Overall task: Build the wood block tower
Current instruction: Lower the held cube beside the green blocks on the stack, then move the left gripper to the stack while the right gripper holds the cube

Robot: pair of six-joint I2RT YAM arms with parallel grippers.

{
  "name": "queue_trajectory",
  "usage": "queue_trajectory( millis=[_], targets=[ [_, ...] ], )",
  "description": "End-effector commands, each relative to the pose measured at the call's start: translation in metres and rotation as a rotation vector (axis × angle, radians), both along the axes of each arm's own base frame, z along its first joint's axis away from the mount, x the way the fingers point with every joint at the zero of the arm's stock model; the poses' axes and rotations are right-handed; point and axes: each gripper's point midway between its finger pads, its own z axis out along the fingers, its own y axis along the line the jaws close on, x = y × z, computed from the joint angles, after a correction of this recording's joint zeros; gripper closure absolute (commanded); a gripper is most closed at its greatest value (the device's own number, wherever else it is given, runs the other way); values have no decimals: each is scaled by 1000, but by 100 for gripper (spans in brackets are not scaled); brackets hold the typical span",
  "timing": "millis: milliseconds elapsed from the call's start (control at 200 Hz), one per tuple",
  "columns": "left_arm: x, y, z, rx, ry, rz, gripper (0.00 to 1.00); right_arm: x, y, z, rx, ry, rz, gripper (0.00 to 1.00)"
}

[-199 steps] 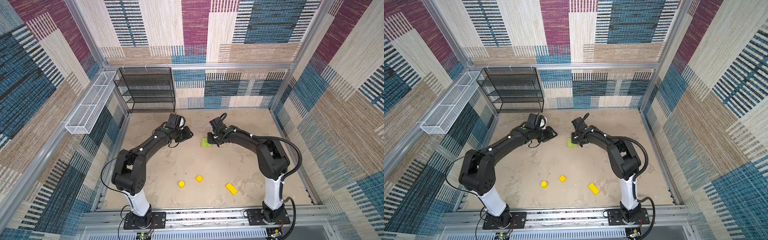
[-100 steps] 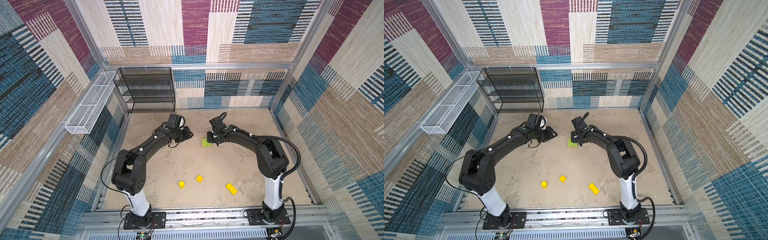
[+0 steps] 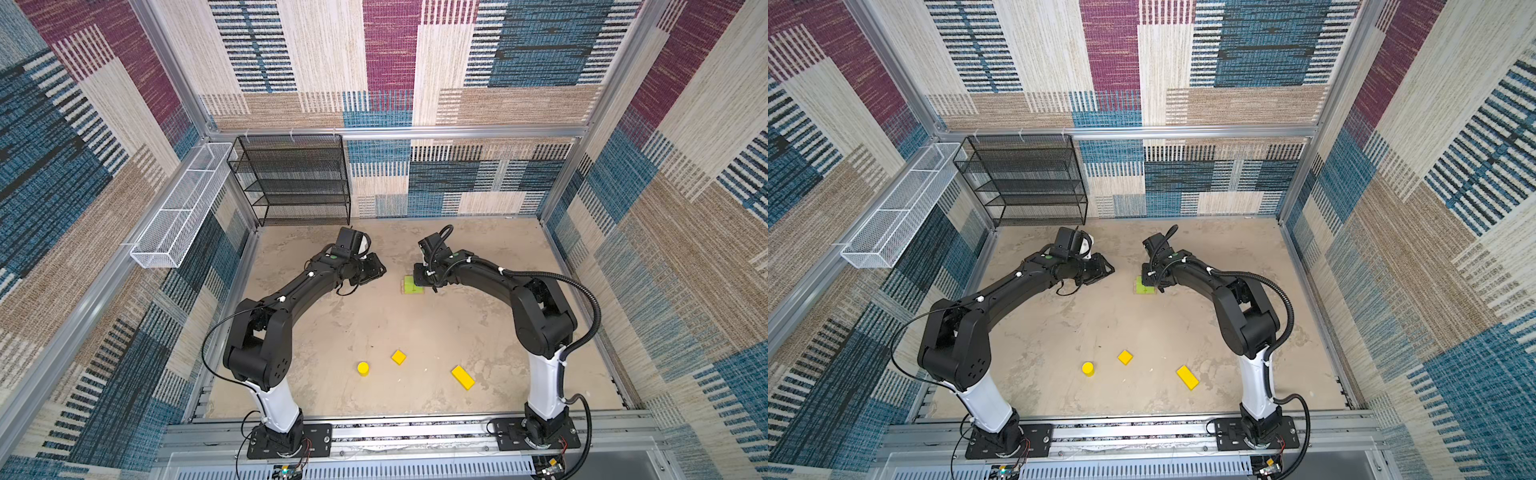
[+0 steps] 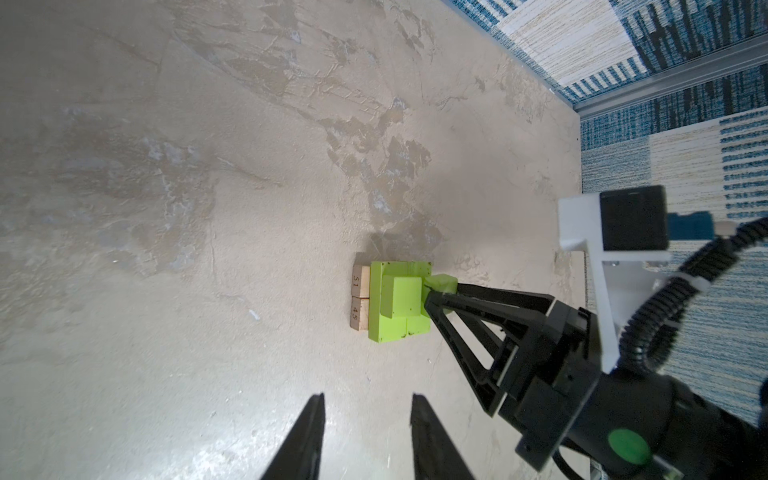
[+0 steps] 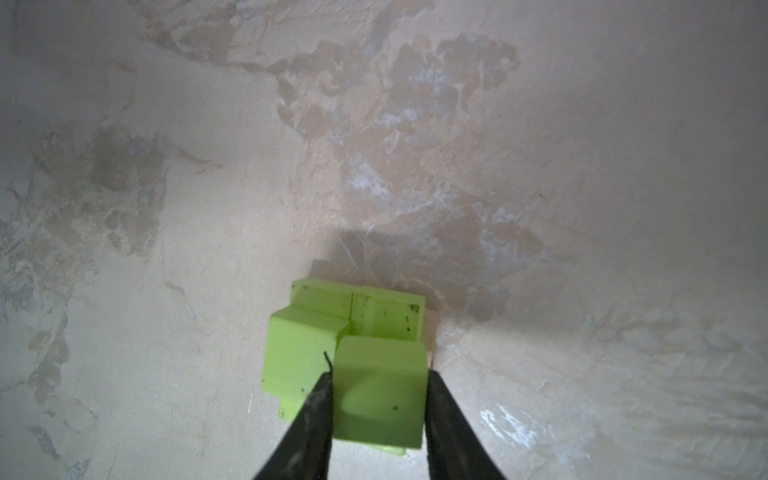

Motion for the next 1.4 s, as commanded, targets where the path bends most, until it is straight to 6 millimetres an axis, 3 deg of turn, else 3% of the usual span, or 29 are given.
queue_trajectory(
  millis=[0, 736, 937, 1222, 1397],
  targets=[
    [1, 0, 3, 8, -14, -11, 61, 4, 3, 3, 18, -7, -6, 63],
    [1, 0, 3, 9, -13, -10, 62, 4, -4, 9, -8, -13, -28, 61],
    [2, 2, 3, 4, -4, 16, 64, 1, -6, 26, 2, -43, -36, 61],
    [4, -22, 8, 3, -44, -29, 64, 2, -6, 60, 59, -122, -12, 57],
    [14, -28, -1, 63, -43, -27, 65, 2, -18, 67, 89, -166, -4, 53]
  ],
)
